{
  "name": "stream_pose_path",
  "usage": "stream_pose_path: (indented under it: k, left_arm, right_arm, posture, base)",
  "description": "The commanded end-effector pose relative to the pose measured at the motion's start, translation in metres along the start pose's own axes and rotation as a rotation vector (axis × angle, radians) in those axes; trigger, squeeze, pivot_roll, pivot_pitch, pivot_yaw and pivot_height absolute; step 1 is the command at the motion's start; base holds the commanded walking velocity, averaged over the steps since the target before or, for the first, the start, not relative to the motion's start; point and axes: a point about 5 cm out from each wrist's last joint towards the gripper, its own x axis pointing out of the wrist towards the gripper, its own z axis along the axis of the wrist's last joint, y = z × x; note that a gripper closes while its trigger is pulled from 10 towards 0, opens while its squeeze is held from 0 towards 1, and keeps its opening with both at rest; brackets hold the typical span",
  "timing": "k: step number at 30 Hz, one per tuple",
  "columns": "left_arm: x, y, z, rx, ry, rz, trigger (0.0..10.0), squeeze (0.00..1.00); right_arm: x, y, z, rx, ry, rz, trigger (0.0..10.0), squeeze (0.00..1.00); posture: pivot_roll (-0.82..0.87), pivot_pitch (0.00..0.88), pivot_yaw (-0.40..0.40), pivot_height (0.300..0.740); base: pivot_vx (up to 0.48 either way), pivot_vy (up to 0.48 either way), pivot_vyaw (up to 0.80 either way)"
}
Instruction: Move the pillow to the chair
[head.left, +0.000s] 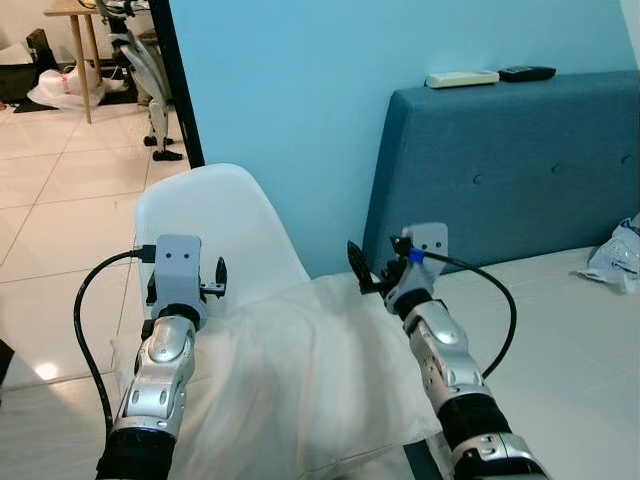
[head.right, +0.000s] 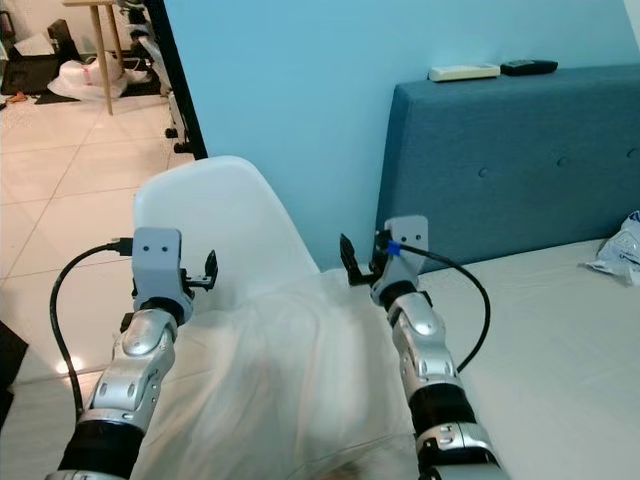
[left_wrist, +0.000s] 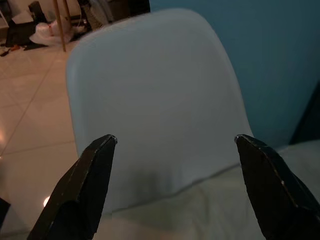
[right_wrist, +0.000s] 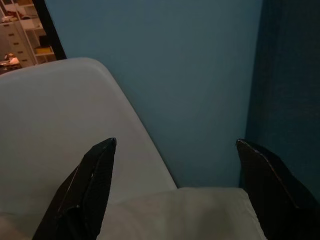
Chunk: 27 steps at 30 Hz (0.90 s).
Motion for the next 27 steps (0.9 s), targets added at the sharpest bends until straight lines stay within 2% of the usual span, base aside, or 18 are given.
stream_pose_path:
  k: [1, 3, 6, 8, 11, 13, 15, 18, 21, 24, 25, 27]
  left_arm:
    - [-0.010, 0.008, -0.032, -0.013, 0.119, 0.025, 10.0, 0.00]
    - [-0.018, 0.018, -0.055, -0.029, 0.242, 0.096, 10.0, 0.00]
    - [-0.022, 0.021, -0.060, -0.027, 0.270, 0.114, 10.0, 0.00]
    - [-0.031, 0.024, -0.068, -0.036, 0.299, 0.126, 10.0, 0.00]
    - [-0.037, 0.025, -0.074, -0.004, 0.315, 0.128, 10.0, 0.00]
    - [-0.047, 0.026, -0.082, 0.009, 0.329, 0.127, 10.0, 0.00]
    - [-0.047, 0.026, -0.082, 0.009, 0.329, 0.127, 10.0, 0.00]
    - [-0.057, 0.024, -0.087, 0.017, 0.346, 0.114, 10.0, 0.00]
    - [-0.061, 0.026, -0.087, 0.028, 0.348, 0.134, 10.0, 0.00]
    - [-0.068, 0.036, -0.084, 0.049, 0.346, 0.179, 10.0, 0.00]
    - [-0.072, 0.043, -0.082, 0.096, 0.352, 0.243, 10.0, 0.00]
    - [-0.075, 0.047, -0.079, 0.148, 0.366, 0.277, 10.0, 0.00]
  right_arm:
    - [-0.012, 0.002, -0.034, -0.016, 0.160, 0.013, 10.0, 0.00]
    - [-0.023, 0.003, -0.053, -0.048, 0.235, 0.027, 10.0, 0.00]
    - [-0.027, 0.003, -0.056, -0.056, 0.240, 0.020, 10.0, 0.00]
    - [-0.030, 0.002, -0.057, -0.066, 0.233, 0.004, 10.0, 0.00]
    - [-0.032, 0.001, -0.059, -0.087, 0.238, -0.007, 10.0, 0.00]
    - [-0.034, -0.001, -0.062, -0.090, 0.247, -0.010, 10.0, 0.00]
    - [-0.034, -0.001, -0.062, -0.090, 0.247, -0.010, 10.0, 0.00]
    - [-0.034, 0.001, -0.065, -0.080, 0.250, 0.004, 10.0, 0.00]
    - [-0.034, 0.005, -0.067, -0.073, 0.255, 0.021, 10.0, 0.00]
    - [-0.030, 0.015, -0.068, -0.065, 0.257, 0.058, 10.0, 0.00]
    - [-0.026, 0.020, -0.068, -0.055, 0.261, 0.079, 10.0, 0.00]
    - [-0.024, 0.024, -0.068, -0.047, 0.265, 0.092, 10.0, 0.00]
  posture:
    - [0.03, 0.000, -0.025, 0.740]
    - [0.04, 0.000, -0.034, 0.740]
    - [0.04, 0.000, -0.040, 0.740]
    - [0.04, 0.000, -0.041, 0.740]
    - [0.04, 0.000, -0.040, 0.740]
    - [0.06, 0.000, -0.048, 0.740]
    - [0.06, 0.000, -0.048, 0.740]
    - [0.09, 0.013, -0.070, 0.740]
    - [0.12, 0.024, -0.089, 0.740]
    - [0.17, 0.034, -0.113, 0.740]
    - [0.19, 0.041, -0.120, 0.740]
    - [0.20, 0.043, -0.124, 0.740]
  base:
    - [0.000, 0.000, 0.00]
    - [0.000, 0.000, 0.00]
    - [0.000, 0.000, 0.00]
    - [0.000, 0.000, 0.00]
    - [0.000, 0.000, 0.00]
    - [0.000, 0.000, 0.00]
    - [0.000, 0.000, 0.00]
    - [0.000, 0.000, 0.00]
    - [0.000, 0.000, 0.00]
    - [0.000, 0.000, 0.00]
    - [0.000, 0.000, 0.00]
    - [0.000, 0.000, 0.00]
